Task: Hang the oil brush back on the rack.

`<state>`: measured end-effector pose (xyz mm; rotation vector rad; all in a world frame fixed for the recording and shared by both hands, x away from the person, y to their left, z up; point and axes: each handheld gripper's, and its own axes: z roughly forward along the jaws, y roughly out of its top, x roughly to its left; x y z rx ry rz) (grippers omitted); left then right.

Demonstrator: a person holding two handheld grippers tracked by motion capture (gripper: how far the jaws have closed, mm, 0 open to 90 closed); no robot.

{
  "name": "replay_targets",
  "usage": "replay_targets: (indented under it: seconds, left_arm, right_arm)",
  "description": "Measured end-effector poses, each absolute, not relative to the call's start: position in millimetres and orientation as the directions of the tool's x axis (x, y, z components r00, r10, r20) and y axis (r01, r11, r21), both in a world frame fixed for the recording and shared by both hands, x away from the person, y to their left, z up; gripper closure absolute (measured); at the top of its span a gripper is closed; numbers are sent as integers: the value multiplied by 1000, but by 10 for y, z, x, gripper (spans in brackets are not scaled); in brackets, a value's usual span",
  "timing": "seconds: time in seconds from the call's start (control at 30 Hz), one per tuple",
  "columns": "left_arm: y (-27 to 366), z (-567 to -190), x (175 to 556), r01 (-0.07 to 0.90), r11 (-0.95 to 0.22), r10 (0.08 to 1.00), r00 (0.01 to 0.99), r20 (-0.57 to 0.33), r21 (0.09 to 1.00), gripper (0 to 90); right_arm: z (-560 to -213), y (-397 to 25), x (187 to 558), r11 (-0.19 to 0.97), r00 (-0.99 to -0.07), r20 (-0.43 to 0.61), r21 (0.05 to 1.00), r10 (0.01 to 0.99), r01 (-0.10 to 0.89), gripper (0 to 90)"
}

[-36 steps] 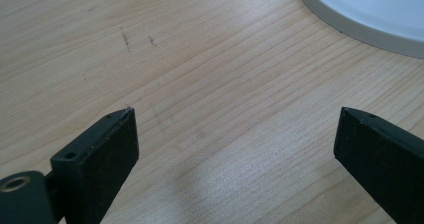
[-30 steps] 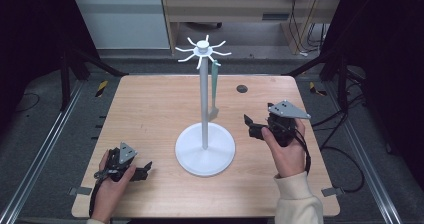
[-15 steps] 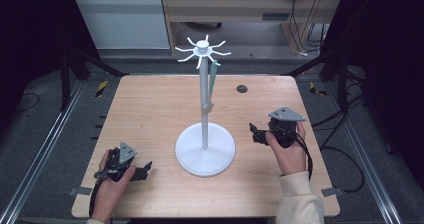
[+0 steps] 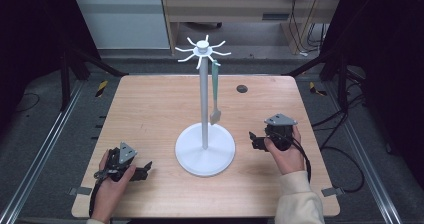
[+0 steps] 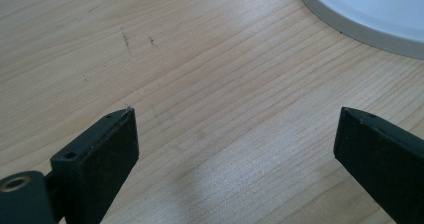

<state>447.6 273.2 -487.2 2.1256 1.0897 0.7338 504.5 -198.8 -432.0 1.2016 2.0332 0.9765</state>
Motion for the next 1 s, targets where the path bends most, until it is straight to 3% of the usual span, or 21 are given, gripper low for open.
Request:
replay_targets:
  seconds: [0.6,1.0]
  left_arm:
    - [2724,-4879,4488,492,-463,841,506,191,738,37]
    - [2723,-4882,4494,491,-463,841,506,191,738,37]
  right_arm:
    - [-4639,-2003,5116,351,-466,-87,779,881,520,84]
    - [-4759,-1938,5148,372,-512,-107,813,852,448,91]
